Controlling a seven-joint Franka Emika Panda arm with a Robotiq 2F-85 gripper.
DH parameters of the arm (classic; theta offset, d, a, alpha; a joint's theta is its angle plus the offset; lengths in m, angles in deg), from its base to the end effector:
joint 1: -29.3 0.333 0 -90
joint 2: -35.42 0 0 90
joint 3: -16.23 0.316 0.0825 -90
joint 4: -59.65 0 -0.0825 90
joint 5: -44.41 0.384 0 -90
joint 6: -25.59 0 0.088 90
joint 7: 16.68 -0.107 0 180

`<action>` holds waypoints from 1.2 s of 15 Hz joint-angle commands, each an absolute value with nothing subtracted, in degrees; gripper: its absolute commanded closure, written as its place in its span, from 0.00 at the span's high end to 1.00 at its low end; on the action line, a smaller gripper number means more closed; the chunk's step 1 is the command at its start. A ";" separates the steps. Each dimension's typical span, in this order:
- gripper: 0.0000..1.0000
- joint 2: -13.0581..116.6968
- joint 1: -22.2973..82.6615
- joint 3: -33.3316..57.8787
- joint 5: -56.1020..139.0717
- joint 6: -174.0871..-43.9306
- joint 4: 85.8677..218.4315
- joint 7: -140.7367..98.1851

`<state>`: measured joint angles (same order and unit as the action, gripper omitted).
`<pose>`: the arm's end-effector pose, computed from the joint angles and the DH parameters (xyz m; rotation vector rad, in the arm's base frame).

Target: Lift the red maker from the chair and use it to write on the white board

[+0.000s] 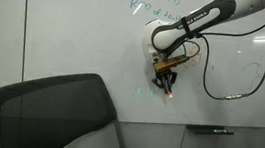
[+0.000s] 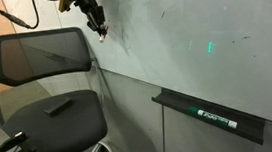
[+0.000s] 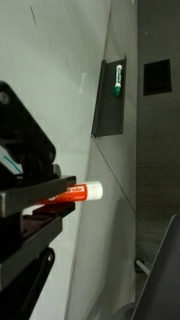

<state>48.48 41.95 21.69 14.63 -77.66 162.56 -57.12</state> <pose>0.5843 0.1438 0.4141 2.6130 -0.2773 0.0567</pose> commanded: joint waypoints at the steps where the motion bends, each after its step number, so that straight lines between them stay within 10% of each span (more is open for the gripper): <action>1: 0.05 49.97 44.16 21.84 11.71 -73.03 159.18 -58.16; 18: 0.05 53.18 46.10 25.09 11.83 -63.87 170.50 -63.99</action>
<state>51.49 47.41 24.55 10.29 -60.89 169.31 -66.97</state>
